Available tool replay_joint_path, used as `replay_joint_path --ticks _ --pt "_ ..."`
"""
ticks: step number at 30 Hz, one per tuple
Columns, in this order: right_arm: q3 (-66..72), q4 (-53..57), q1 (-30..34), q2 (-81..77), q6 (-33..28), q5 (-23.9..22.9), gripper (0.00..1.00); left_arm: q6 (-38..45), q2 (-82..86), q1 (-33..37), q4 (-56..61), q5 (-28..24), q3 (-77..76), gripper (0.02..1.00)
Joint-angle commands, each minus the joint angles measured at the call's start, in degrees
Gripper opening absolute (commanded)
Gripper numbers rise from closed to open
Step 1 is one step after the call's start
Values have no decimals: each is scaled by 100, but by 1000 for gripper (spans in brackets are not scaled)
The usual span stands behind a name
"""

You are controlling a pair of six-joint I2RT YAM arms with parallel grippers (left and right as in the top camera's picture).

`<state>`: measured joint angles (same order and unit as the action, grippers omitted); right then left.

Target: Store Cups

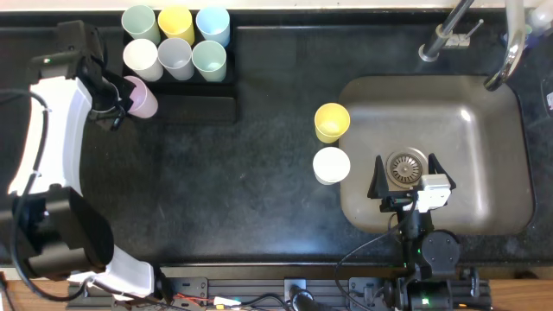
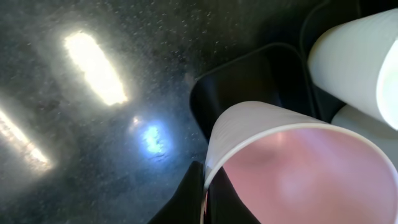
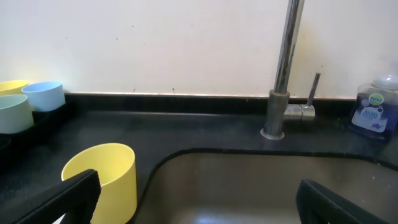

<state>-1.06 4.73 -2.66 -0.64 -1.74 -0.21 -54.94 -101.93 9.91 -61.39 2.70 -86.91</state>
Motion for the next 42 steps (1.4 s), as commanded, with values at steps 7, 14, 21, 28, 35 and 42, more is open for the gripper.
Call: replay_joint_path --ticks 7,14,21,28,35,42 --pt "79 -28 17 44 -17 22 996 -87 -297 63 109 85 -26 36" --pt "79 -28 17 44 -20 22 998 -83 -525 63 284 251 -26 36" --pt "79 -28 17 44 -17 22 998 -83 -706 63 330 361 -26 36" --pt "79 -28 17 44 -20 24 998 -83 -885 59 328 358 -26 110" --pt "79 -28 17 44 -20 22 998 -63 -531 57 240 284 -26 998" --pt "79 -28 17 44 -20 22 996 70 719 -299 -140 181 -26 998"
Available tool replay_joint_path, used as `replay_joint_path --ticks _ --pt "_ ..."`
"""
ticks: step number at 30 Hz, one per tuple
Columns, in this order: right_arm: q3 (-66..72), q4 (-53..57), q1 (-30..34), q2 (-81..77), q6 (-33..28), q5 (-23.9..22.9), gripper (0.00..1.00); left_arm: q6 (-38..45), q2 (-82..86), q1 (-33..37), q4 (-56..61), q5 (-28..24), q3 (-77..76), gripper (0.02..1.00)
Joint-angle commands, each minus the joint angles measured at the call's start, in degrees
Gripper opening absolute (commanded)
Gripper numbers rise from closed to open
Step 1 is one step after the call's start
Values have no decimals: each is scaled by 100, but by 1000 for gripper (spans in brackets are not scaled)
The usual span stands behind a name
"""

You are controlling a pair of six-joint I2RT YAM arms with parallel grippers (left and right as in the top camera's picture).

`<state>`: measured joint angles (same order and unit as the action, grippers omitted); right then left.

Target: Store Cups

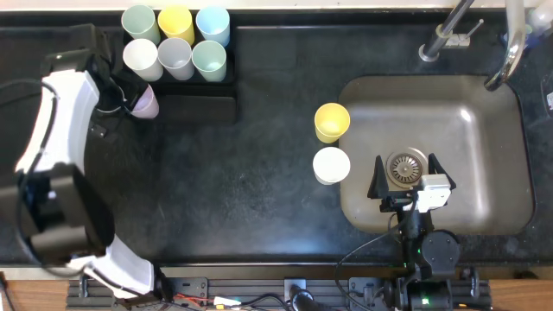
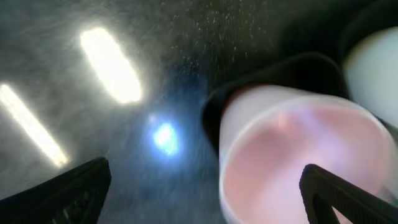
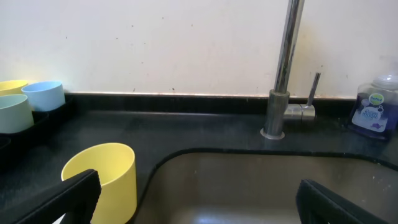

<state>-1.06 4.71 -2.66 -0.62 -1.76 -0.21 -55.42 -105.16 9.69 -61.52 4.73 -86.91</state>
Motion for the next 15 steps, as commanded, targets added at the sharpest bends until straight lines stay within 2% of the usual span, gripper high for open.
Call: replay_joint_path --ticks 1,3,7,12,15 --pt "79 -26 17 42 -15 22 996 297 1244 -435 -87 -22 -28 998" --pt "79 -26 17 42 -17 22 996 734 1532 -817 61 -13 -28 998" --pt "79 -26 17 42 -15 22 998 1646 1711 -2131 507 173 -28 998" --pt "79 -26 17 42 -15 22 996 1340 1176 -4030 1215 876 -26 998" --pt "79 -26 17 42 -15 22 998 957 669 -4944 2041 979 -33 998"
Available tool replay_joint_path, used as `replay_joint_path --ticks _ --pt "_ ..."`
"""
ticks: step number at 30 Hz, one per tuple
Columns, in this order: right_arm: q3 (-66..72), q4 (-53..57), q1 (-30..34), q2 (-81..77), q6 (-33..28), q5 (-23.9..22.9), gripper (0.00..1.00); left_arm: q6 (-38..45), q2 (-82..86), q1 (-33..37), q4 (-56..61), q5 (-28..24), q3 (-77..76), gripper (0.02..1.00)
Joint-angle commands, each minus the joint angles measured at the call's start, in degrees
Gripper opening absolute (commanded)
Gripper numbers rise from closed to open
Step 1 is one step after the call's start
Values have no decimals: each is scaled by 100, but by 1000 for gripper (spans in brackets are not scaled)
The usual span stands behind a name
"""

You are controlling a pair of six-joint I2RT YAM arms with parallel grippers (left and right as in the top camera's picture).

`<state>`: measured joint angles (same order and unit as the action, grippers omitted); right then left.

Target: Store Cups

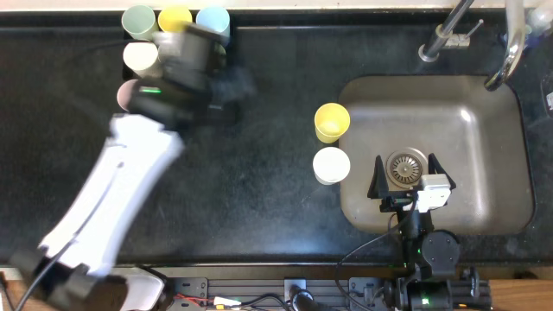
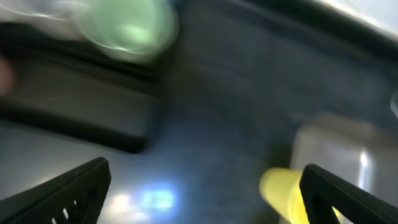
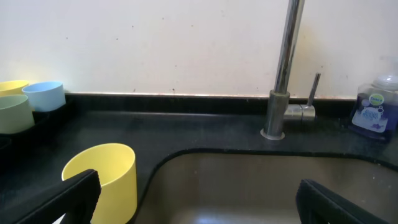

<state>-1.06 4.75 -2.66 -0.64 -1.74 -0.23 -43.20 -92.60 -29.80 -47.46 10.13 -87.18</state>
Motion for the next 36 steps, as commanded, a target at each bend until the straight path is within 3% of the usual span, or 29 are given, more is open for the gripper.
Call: replay_joint_path --ticks 1,5,11,29,34,36 --pt "79 -31 17 44 -17 24 998 -525 -833 -1311 870 352 -33 998" --pt "79 -31 17 44 -20 26 998 -1209 -1327 -1661 907 -177 -170 998" --pt "79 -31 17 44 -20 24 998 -1283 -1600 -1665 767 -756 -179 998" --pt "79 -31 17 44 -20 24 998 -1283 -1967 -1202 671 -793 -177 996" --pt "79 -31 17 44 -20 24 998 -1292 -2052 -1200 719 -885 -177 969" --pt "79 -31 17 44 -20 24 996 -1412 -2070 -1200 739 -883 -177 901"
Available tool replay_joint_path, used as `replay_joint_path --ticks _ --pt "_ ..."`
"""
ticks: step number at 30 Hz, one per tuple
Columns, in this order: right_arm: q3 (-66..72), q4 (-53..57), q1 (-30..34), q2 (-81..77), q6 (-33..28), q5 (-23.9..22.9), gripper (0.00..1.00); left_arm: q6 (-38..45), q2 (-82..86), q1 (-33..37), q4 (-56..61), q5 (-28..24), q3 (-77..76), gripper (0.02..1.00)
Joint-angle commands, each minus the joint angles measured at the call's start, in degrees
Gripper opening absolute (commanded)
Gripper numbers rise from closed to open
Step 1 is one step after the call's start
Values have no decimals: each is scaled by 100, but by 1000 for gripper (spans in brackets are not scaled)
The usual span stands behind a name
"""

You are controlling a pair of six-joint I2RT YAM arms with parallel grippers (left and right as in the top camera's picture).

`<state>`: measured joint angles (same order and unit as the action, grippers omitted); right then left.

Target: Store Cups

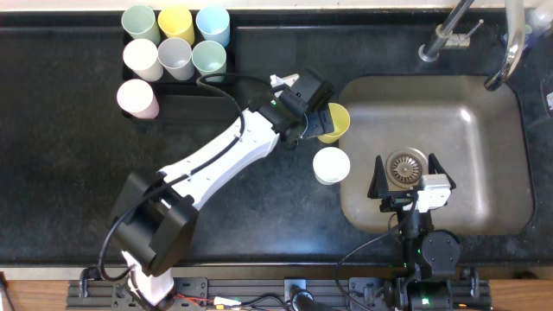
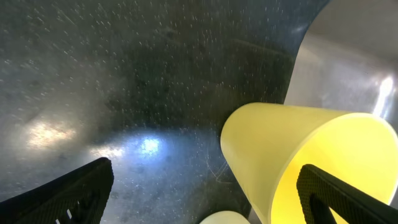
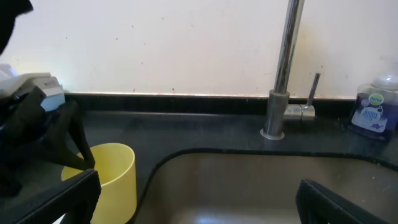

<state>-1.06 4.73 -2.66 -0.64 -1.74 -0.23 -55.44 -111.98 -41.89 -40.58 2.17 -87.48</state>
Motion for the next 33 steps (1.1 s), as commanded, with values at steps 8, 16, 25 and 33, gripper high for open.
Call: replay_joint_path --ticks 8,16,25,33 --pt "79 -28 17 44 -20 24 996 -186 -68 76 98 153 -345 36" --pt "79 -28 17 44 -20 24 998 -168 1058 850 -647 1019 -850 36" --pt "79 -28 17 44 -17 26 998 -1161 1996 2944 -3093 925 -848 36" --pt "79 -28 17 44 -20 26 998 -1259 1600 3943 -2924 643 -522 36"
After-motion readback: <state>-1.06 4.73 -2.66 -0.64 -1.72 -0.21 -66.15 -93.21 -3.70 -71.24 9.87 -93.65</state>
